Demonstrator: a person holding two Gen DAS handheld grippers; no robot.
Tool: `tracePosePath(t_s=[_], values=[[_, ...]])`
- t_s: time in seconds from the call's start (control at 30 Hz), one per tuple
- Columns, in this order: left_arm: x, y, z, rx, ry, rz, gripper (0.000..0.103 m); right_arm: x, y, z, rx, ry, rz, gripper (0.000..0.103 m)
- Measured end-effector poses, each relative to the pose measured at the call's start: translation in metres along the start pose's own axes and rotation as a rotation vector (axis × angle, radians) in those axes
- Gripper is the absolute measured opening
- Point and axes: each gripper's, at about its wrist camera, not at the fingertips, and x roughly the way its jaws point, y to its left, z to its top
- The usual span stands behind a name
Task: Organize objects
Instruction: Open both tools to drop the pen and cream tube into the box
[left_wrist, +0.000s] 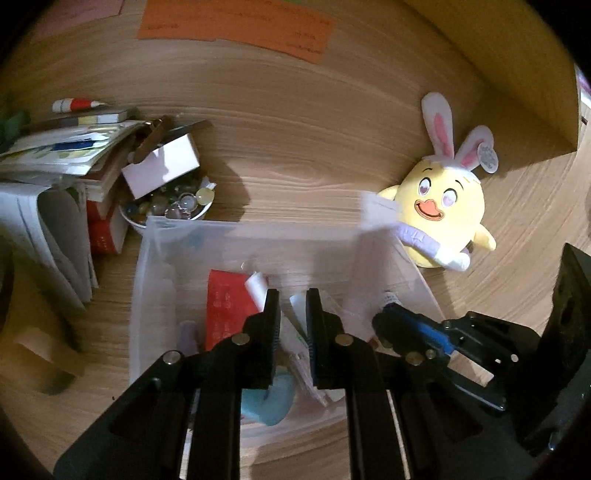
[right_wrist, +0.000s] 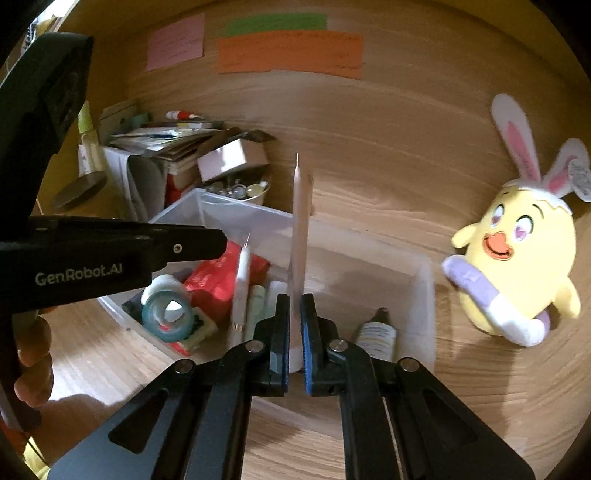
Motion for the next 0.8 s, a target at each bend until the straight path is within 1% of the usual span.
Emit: tracePosePath(t_s=[0.1, 0.23, 0.33, 0.4, 0.43, 0.47, 0.5, 0.57, 0.6, 0.67, 0.7, 0.77, 0.8], values=[[-0.006, -0.002, -0.003, 0.027, -0.015, 0.027, 0.011, 0.001, -0.001, -0.002, 0.018, 0.009, 0.03, 0.007], [-0.013, -0.006, -0.008, 0.063, -0.03, 0.057, 0.011, -0.005, -0.001, -0.004, 0.031, 0.006, 0.04, 0.007], [-0.016, -0.007, -0.013, 0.073, -0.037, 0.065, 0.011, -0.011, -0.001, -0.005, 0.044, 0.003, 0.051, 0.007], [-0.02, -0.007, -0.015, 0.075, -0.044, 0.073, 0.011, -0.015, -0.002, -0.007, 0.05, 0.002, 0.057, 0.009], [-0.022, -0.007, -0.016, 0.077, -0.049, 0.079, 0.012, -0.018, -0.002, -0.008, 0.053, 0.0, 0.059, 0.014], [-0.024, -0.007, -0.018, 0.079, -0.055, 0.087, 0.018, -0.022, -0.003, -0.009, 0.059, -0.007, 0.061, 0.022], [-0.027, -0.007, -0.019, 0.083, -0.063, 0.097, 0.022, -0.025, -0.004, -0.01, 0.064, -0.014, 0.06, 0.027], [-0.034, -0.008, -0.022, 0.091, -0.086, 0.117, 0.04, -0.034, -0.005, -0.013, 0.077, -0.039, 0.05, 0.045], [-0.039, -0.009, -0.025, 0.095, -0.103, 0.128, 0.043, -0.038, -0.005, -0.014, 0.082, -0.051, 0.045, 0.048], [-0.046, -0.009, -0.028, 0.101, -0.122, 0.141, 0.052, -0.046, -0.007, -0.015, 0.096, -0.072, 0.043, 0.06], [-0.048, -0.009, -0.029, 0.102, -0.127, 0.145, 0.054, -0.05, -0.008, -0.016, 0.103, -0.08, 0.046, 0.063], [-0.054, -0.009, -0.032, 0.105, -0.138, 0.158, 0.063, -0.058, -0.012, -0.017, 0.121, -0.097, 0.056, 0.078], [-0.056, -0.009, -0.033, 0.106, -0.144, 0.165, 0.065, -0.062, -0.013, -0.018, 0.132, -0.109, 0.058, 0.081]])
